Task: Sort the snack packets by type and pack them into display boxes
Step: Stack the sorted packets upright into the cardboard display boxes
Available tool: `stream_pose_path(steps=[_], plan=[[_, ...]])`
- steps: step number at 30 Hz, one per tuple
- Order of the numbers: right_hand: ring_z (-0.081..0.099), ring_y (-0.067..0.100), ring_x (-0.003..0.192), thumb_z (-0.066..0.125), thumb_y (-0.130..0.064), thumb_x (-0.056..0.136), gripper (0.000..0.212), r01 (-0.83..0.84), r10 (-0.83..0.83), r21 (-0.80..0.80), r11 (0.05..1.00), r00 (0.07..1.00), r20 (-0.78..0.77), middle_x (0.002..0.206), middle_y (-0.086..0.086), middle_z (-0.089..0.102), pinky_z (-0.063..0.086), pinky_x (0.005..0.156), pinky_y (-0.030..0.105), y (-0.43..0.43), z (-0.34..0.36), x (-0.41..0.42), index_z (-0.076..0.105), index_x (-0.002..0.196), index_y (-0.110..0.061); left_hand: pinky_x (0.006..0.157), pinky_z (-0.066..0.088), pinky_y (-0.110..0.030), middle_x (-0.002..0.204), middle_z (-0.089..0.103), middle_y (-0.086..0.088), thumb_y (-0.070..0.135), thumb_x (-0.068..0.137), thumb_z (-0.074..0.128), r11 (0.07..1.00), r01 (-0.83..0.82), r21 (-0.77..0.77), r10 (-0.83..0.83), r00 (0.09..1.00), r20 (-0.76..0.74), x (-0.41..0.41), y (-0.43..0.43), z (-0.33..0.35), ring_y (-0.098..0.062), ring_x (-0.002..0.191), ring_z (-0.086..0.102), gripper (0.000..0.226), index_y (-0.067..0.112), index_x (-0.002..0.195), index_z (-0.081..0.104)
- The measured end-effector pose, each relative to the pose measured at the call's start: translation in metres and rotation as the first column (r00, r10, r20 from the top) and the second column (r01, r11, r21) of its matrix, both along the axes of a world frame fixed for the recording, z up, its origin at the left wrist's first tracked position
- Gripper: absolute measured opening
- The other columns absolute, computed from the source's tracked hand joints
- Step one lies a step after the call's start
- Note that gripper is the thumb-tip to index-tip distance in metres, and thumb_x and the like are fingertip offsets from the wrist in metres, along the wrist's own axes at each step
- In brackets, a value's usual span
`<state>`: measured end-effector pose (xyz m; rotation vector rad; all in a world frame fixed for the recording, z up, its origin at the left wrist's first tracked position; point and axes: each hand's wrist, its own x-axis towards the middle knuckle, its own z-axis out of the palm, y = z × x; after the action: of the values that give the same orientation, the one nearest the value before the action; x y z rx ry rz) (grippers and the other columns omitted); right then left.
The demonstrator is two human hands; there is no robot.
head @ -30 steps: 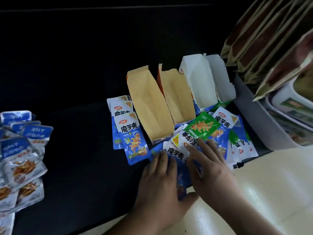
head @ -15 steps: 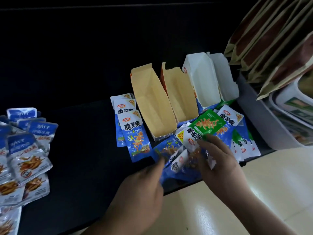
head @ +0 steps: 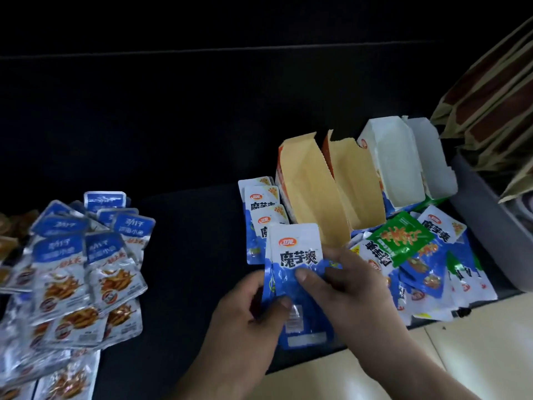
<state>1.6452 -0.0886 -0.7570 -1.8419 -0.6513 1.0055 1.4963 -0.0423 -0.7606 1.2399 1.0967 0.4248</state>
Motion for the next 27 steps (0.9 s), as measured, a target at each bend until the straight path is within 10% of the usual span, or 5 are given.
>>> stream_pose_path(steps=[7,12,16,23,27], plan=[[0.076,0.031,0.083,0.080,-0.015,0.088,0.011,0.258,-0.255,0.042,0.965,0.964,-0.075,0.084,0.007,0.078,0.062,0.078,0.057,0.015,-0.004,0.006,0.071,0.093,-0.016,0.070,0.058,-0.019,0.087,0.080,0.006,0.013,0.098,0.066,0.954,-0.301,0.002,0.300,0.952,0.061,-0.014,0.017,-0.006,-0.014,0.084,0.077,0.024,0.030,0.092,0.080],[0.061,0.018,0.059,0.078,-0.013,0.089,0.011,0.177,-0.173,0.038,0.983,0.980,-0.096,0.072,0.015,0.072,0.046,0.052,0.026,0.009,0.002,-0.008,0.068,0.091,-0.015,0.073,0.058,-0.017,0.093,0.081,0.006,0.008,0.096,0.068,0.977,-0.207,0.054,0.199,0.972,0.128,-0.010,0.009,-0.001,-0.010,0.087,0.077,0.025,0.028,0.106,0.078],[0.075,0.029,0.079,0.074,-0.013,0.093,0.009,0.118,-0.099,0.072,0.990,0.969,-0.228,0.084,0.009,0.079,0.060,0.074,0.041,0.005,0.003,-0.018,0.068,0.096,-0.020,0.081,0.055,-0.014,0.106,0.079,0.013,0.005,0.094,0.071,0.995,-0.099,0.025,0.093,0.982,0.164,-0.004,0.002,-0.001,-0.002,0.101,0.074,0.036,0.030,0.119,0.073],[0.069,0.002,0.069,0.077,-0.018,0.088,0.020,0.078,-0.130,0.141,0.987,0.903,0.409,0.074,-0.013,0.072,0.048,0.061,0.016,-0.004,-0.002,-0.002,0.062,0.076,-0.024,0.066,0.052,-0.010,0.090,0.079,0.013,0.008,0.105,0.054,0.960,-0.270,0.071,0.268,0.963,0.037,-0.010,0.009,-0.011,-0.003,0.081,0.075,0.033,0.031,0.100,0.077],[0.071,-0.002,0.071,0.081,-0.026,0.084,0.013,0.008,-0.047,0.126,0.992,0.949,0.313,0.094,-0.020,0.076,0.056,0.065,0.022,-0.005,-0.005,-0.019,0.068,0.080,-0.027,0.072,0.063,-0.035,0.099,0.080,-0.006,0.006,0.104,0.054,0.968,-0.206,-0.140,0.233,0.948,0.216,0.001,0.002,-0.006,-0.024,0.092,0.078,0.032,0.025,0.105,0.079]])
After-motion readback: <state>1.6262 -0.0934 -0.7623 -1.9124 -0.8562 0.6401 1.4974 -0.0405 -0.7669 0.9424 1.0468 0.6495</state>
